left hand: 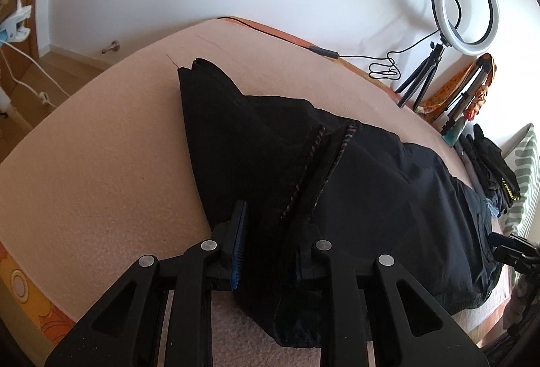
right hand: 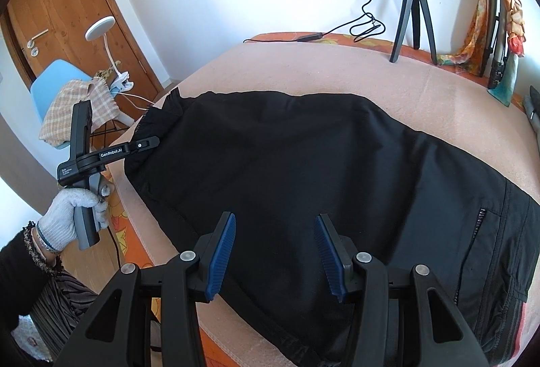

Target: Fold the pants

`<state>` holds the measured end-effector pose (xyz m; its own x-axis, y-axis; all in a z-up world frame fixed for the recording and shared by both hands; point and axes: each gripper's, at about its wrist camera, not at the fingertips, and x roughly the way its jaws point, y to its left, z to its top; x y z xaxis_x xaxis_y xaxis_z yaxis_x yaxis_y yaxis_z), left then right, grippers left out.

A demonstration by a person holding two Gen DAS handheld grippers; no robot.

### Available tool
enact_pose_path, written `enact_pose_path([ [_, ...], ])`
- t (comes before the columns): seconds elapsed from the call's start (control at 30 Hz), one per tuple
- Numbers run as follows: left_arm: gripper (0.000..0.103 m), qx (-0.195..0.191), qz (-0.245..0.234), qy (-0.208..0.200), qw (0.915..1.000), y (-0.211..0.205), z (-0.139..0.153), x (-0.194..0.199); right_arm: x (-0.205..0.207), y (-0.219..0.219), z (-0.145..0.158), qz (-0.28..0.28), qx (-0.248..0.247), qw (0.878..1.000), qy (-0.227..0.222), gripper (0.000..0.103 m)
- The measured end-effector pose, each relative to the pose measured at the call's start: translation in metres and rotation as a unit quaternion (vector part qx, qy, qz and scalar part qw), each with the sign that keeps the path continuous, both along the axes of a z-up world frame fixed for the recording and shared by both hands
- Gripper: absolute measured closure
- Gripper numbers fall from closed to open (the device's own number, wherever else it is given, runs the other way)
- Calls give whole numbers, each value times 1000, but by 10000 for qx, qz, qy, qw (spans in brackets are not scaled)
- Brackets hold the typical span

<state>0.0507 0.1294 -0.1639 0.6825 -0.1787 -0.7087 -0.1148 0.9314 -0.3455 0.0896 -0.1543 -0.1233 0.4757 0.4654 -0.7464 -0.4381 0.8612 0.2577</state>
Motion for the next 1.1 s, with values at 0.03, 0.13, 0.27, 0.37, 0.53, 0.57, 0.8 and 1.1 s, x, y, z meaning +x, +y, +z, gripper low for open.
enact_pose_path([
  [0.03, 81, -4, 22, -15, 10000, 2, 0, 0, 0, 1, 0, 4, -6, 10000, 10, 51],
  [0.13, 92, -166, -28, -83, 9998, 5, -1, 0, 0, 2, 0, 13, 15, 10000, 17, 51],
  [0.27, 97, -521, -39, -293, 9982, 4, 8, -3, 1, 4, 3, 51, 72, 10000, -3, 51],
  [0.37, 97, -622, -191, -496, 9966, -6, 24, -5, 10, 9, 6, 140, 325, 9993, 104, 51],
  [0.53, 97, -643, -467, -726, 9942, -24, 40, -8, 51, 26, 11, 331, 1186, 9909, 542, 33],
  [0.57, 97, -678, -492, -743, 9937, -25, 41, -8, 65, 33, 9, 405, 1443, 9861, 718, 31],
  [0.8, 97, -943, -634, -800, 9903, -28, 45, -9, 163, 100, -34, 737, 2935, 9291, 2128, 24],
  [1.1, 97, -817, -965, -711, 9894, -39, 41, -11, 210, 149, -80, 297, 3607, 8881, 2834, 24],
])
